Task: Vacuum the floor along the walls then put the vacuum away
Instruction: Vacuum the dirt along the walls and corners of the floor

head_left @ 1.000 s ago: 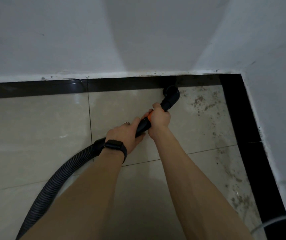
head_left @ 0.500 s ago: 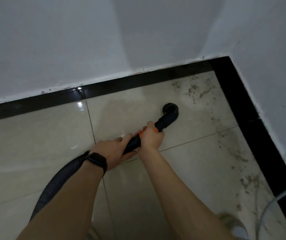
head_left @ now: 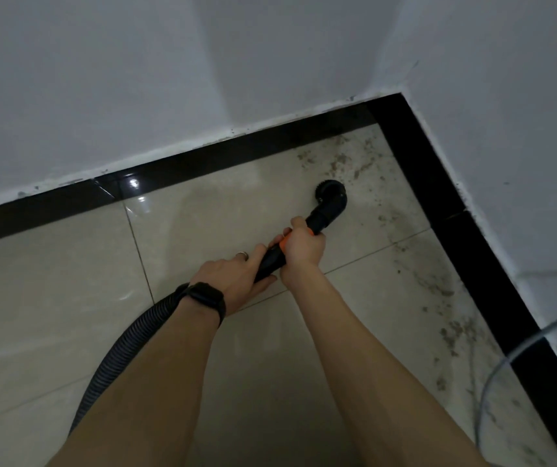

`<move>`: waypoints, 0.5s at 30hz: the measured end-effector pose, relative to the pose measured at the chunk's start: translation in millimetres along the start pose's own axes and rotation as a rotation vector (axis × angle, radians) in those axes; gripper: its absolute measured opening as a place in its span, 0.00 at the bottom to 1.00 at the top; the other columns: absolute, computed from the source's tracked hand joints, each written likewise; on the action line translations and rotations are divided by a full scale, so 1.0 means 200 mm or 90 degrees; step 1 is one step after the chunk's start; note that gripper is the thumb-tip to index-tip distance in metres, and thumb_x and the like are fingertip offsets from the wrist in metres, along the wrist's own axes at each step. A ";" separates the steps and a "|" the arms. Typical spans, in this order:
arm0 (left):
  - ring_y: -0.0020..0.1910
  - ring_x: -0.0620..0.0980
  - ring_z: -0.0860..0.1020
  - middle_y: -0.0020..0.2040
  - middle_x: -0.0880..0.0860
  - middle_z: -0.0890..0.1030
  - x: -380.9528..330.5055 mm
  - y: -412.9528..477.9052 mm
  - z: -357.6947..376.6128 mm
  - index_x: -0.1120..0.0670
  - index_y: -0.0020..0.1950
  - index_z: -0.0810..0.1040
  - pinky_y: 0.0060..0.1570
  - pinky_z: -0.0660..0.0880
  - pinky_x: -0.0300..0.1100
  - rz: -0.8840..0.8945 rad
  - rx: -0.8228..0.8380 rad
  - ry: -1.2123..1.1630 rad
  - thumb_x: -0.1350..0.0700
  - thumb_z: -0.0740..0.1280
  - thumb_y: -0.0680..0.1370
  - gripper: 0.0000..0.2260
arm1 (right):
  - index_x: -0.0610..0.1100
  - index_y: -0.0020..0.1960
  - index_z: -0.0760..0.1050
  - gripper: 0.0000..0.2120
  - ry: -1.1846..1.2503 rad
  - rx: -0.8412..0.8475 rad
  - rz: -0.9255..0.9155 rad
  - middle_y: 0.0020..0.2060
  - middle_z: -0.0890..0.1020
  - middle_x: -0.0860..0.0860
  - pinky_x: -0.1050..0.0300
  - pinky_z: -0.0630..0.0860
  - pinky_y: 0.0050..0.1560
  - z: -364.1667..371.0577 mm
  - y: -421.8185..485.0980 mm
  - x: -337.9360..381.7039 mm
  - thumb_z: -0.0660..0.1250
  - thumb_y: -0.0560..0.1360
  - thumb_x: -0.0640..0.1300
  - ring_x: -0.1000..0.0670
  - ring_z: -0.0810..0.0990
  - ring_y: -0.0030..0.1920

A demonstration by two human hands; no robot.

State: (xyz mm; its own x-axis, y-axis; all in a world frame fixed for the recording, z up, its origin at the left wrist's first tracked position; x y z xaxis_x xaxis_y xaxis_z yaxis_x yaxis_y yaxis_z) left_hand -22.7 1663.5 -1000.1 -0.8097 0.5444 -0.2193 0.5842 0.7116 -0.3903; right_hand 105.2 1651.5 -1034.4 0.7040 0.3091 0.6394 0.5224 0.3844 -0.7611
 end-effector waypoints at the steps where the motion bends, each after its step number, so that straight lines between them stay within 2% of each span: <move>1: 0.40 0.57 0.80 0.52 0.53 0.78 0.01 0.00 0.00 0.47 0.64 0.57 0.32 0.67 0.44 -0.005 -0.005 -0.003 0.35 0.52 0.80 0.20 | 0.44 0.52 0.68 0.07 0.000 0.008 0.000 0.32 0.74 0.47 0.58 0.74 0.26 0.02 0.00 0.00 0.66 0.79 0.37 0.52 0.72 0.21; 12: 0.38 0.58 0.79 0.49 0.53 0.78 0.08 0.05 -0.01 0.47 0.62 0.57 0.32 0.66 0.44 -0.057 -0.053 -0.039 0.36 0.54 0.80 0.19 | 0.43 0.54 0.69 0.07 -0.049 0.059 -0.005 0.31 0.74 0.48 0.57 0.75 0.27 0.15 0.06 0.02 0.65 0.79 0.38 0.52 0.72 0.22; 15: 0.36 0.58 0.76 0.45 0.52 0.74 0.10 0.07 -0.01 0.45 0.64 0.57 0.33 0.68 0.45 -0.080 -0.052 -0.077 0.35 0.54 0.80 0.19 | 0.43 0.56 0.70 0.07 -0.065 0.061 -0.013 0.31 0.74 0.48 0.57 0.76 0.27 0.18 0.07 0.03 0.65 0.79 0.38 0.52 0.73 0.22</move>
State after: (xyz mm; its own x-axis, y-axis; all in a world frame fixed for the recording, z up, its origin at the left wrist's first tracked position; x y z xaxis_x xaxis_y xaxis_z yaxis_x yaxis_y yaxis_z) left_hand -31.4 1685.1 -1007.1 -0.8742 0.3954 -0.2818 0.4772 0.8068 -0.3484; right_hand 100.2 1690.2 -1037.1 0.6388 0.3850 0.6661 0.4849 0.4708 -0.7371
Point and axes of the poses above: each hand's wrist, its own y-axis towards the middle knuckle, its own z-axis out of the palm, x = y × z, the point moved 7 cm from there along y, towards the middle knuckle
